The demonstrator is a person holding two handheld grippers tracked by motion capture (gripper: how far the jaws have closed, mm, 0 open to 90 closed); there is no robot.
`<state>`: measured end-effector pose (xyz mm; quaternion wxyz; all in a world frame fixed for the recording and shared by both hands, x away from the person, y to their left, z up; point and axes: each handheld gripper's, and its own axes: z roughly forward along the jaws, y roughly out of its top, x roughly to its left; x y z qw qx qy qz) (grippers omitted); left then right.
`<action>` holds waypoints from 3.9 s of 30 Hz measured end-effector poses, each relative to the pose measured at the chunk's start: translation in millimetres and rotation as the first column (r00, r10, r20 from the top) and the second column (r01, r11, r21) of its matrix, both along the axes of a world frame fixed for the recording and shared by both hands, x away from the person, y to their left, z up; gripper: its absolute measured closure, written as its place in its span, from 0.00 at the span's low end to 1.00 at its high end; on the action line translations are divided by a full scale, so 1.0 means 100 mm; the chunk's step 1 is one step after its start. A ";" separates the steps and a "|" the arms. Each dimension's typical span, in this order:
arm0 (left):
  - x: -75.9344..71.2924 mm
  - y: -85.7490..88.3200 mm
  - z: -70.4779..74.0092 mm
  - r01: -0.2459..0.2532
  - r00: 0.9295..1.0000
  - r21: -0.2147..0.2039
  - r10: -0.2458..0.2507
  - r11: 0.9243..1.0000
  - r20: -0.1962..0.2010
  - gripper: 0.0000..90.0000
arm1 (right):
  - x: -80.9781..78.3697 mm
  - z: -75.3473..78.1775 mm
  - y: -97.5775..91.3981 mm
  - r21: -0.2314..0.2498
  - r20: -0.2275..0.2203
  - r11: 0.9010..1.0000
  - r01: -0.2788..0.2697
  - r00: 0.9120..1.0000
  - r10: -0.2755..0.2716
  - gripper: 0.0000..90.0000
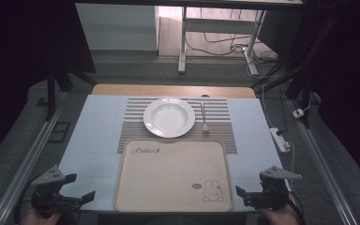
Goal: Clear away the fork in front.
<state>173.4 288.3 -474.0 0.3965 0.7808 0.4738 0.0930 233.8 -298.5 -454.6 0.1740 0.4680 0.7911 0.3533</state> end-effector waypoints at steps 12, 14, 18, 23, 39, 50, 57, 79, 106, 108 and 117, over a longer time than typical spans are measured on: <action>0.00 0.00 0.00 0.007 1.000 0.003 -0.007 1.000 0.002 0.00 | 0.04 0.00 0.06 -0.030 0.013 0.999 -0.030 0.999 0.031 0.00; 0.00 0.00 0.00 0.006 1.000 0.003 -0.006 1.000 0.000 0.01 | 0.05 0.00 0.08 -0.024 0.011 0.999 -0.040 0.999 0.040 0.00; 0.00 0.00 0.00 0.002 1.000 0.003 -0.002 1.000 -0.002 0.00 | 0.07 -0.01 0.10 -0.025 0.013 0.998 -0.050 0.999 0.050 0.00; 0.00 0.00 0.00 0.000 1.000 0.004 0.000 1.000 -0.002 0.01 | 0.13 -0.02 0.13 -0.044 0.001 0.996 -0.083 0.997 0.083 0.00; 0.00 -0.01 0.00 0.003 1.000 0.008 -0.003 1.000 -0.001 0.01 | 0.29 -0.06 0.22 -0.058 0.012 0.991 -0.122 0.992 0.123 0.00; 0.01 -0.01 0.00 0.000 1.000 0.007 0.000 1.000 -0.004 0.00 | 0.44 -0.08 0.24 -0.074 0.003 0.988 -0.138 0.990 0.138 0.00; 0.01 -0.01 0.00 -0.004 1.000 0.009 0.004 1.000 -0.006 0.00 | 0.55 -0.08 0.28 -0.060 -0.001 0.988 -0.142 0.990 0.143 0.00; 0.01 -0.01 -0.01 0.000 1.000 0.016 0.000 1.000 -0.010 0.00 | 1.01 -0.19 0.55 -0.240 -0.014 0.954 -0.179 0.983 0.181 0.00; 0.02 -0.01 -0.01 -0.002 1.000 0.011 0.003 1.000 -0.016 0.00 | 1.67 -0.15 0.97 -0.450 0.017 0.872 -0.191 0.975 0.223 0.00; 0.02 -0.01 -0.01 -0.002 1.000 0.010 0.002 1.000 -0.016 0.00 | 1.72 -0.15 1.00 -0.467 0.023 0.863 -0.191 0.973 0.228 0.00; 0.02 -0.01 -0.01 -0.002 1.000 0.011 0.002 1.000 -0.017 0.00 | 1.92 -0.21 1.16 -0.545 0.031 0.816 -0.191 0.969 0.247 0.00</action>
